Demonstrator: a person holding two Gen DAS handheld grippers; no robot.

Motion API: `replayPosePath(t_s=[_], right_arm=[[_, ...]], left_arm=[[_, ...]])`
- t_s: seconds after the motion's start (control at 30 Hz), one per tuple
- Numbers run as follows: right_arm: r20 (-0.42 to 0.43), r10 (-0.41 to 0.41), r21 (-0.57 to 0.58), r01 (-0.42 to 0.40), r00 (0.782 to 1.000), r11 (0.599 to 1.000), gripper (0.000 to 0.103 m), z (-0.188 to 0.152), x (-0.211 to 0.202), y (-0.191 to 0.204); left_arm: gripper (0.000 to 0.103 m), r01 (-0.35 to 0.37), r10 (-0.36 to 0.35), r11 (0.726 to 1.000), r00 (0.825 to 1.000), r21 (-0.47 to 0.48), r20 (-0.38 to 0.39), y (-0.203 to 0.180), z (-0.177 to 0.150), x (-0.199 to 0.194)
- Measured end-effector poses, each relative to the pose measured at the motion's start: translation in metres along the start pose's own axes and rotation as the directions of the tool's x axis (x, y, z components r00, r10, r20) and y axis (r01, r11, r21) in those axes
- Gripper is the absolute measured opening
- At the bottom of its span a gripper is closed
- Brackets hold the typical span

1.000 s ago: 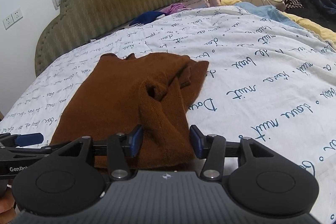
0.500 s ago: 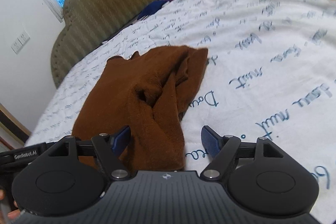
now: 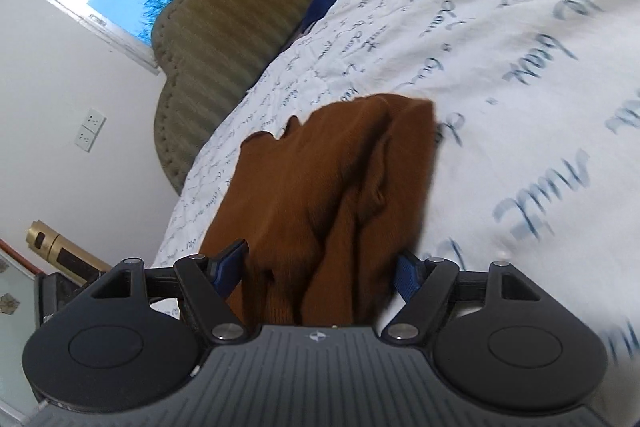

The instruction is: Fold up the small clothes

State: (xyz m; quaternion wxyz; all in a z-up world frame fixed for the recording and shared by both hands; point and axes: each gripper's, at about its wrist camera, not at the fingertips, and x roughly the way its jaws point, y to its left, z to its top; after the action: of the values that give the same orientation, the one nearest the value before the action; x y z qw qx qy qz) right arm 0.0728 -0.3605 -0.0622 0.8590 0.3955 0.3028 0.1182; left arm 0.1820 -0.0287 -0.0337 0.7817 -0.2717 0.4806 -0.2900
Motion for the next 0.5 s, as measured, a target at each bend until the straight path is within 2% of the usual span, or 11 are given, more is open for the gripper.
replayPosePath(t_s=[0.1, 0.23, 0.27, 0.3, 0.37, 0.4, 0.43, 0.5], right_arm=[[-0.022, 0.008, -0.026, -0.008, 1.000, 1.000, 0.072, 0.011, 0.015, 0.001], [-0.053, 0.037, -0.031, -0.039, 0.998, 0.999, 0.071, 0.020, 0.030, 0.002], [-0.055, 0.043, -0.022, -0.044, 0.998, 0.999, 0.068, 0.022, 0.032, 0.001], [-0.060, 0.042, -0.014, -0.043, 0.997, 0.999, 0.058, 0.024, 0.034, 0.000], [-0.077, 0.018, -0.007, -0.019, 0.997, 1.000, 0.043, 0.026, 0.041, -0.002], [-0.079, 0.018, -0.002, -0.018, 0.997, 1.000, 0.041, 0.026, 0.042, -0.002], [-0.075, 0.022, -0.002, -0.022, 0.997, 1.000, 0.040, 0.025, 0.042, -0.001], [-0.065, 0.013, -0.006, -0.014, 0.998, 1.000, 0.038, 0.024, 0.041, 0.001]], left_arm=[[0.088, 0.039, -0.039, 0.998, 0.999, -0.056, -0.011, 0.003, 0.017, 0.017], [0.086, 0.059, -0.060, 0.996, 0.998, -0.064, -0.018, 0.003, 0.034, 0.037], [0.086, 0.063, -0.065, 0.996, 0.998, -0.071, -0.019, 0.004, 0.039, 0.042], [0.086, 0.066, -0.068, 0.995, 0.998, -0.075, -0.016, 0.004, 0.042, 0.044], [0.073, 0.051, -0.053, 0.996, 0.999, -0.076, -0.014, 0.002, 0.047, 0.048], [0.048, 0.026, -0.027, 0.998, 0.999, -0.065, -0.017, 0.000, 0.049, 0.051], [0.036, 0.000, -0.001, 0.999, 1.000, -0.046, -0.028, -0.002, 0.049, 0.054], [0.030, -0.016, 0.016, 1.000, 1.000, -0.009, -0.021, -0.005, 0.048, 0.055]])
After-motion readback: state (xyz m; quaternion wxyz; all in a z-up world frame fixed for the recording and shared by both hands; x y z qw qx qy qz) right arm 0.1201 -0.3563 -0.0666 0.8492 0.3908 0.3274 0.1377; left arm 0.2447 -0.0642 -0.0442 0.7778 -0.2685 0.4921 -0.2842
